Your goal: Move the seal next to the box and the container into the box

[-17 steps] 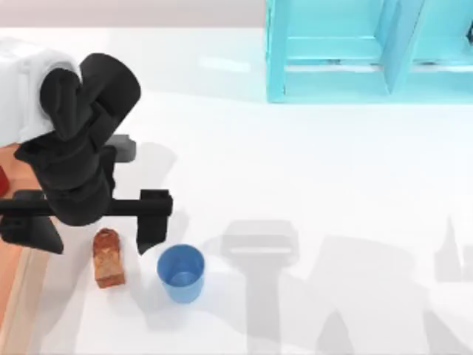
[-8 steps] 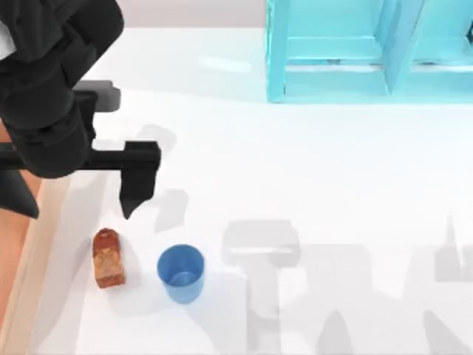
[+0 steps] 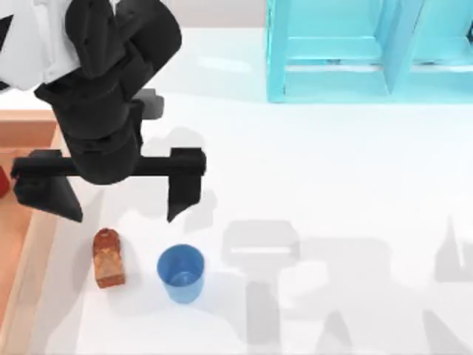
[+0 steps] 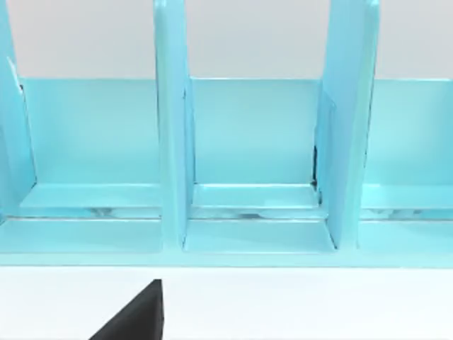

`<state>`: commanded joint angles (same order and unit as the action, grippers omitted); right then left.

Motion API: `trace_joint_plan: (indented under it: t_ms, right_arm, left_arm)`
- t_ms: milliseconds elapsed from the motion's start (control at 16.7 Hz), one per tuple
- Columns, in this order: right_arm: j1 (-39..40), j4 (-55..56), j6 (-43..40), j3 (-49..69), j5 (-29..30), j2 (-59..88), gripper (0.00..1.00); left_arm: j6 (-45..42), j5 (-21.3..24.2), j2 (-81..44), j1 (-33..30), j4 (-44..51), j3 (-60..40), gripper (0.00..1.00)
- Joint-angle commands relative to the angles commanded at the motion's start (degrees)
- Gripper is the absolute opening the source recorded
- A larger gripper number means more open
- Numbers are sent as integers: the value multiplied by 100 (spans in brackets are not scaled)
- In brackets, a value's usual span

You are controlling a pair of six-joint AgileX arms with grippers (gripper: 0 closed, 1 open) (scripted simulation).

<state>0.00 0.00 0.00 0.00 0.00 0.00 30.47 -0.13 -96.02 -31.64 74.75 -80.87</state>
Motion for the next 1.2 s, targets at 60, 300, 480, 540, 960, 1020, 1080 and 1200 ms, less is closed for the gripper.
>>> trace_joint_plan:
  t_ms: [60, 300, 480, 540, 960, 1020, 1080, 1200]
  right_arm:
    - [0, 0, 0, 0, 0, 0, 100]
    - [0, 0, 0, 0, 0, 0, 100]
    - [0, 0, 0, 0, 0, 0, 100]
    - [0, 0, 0, 0, 0, 0, 100]
    - [0, 0, 0, 0, 0, 0, 100]
    - [0, 0, 0, 0, 0, 0, 100]
    - [0, 0, 0, 0, 0, 0, 100]
    - [0, 0, 0, 0, 0, 0, 100]
  left_arm:
    - [257, 5, -184, -255, -160, -32, 100]
    - [1079, 15, -817, -1098, -720, -101, 100]
    - [1163, 15, -894, -1182, -785, -99, 100]
    - [1163, 15, -894, -1182, -785, -99, 100]
    - [1138, 16, -1129, -1161, -1615, 493, 100]
    - [1138, 16, -1202, -1161, -1845, 646, 100]
    - [1137, 16, -1273, -1162, -2089, 792, 100]
    - [1138, 17, -1387, -1164, -2422, 1022, 100]
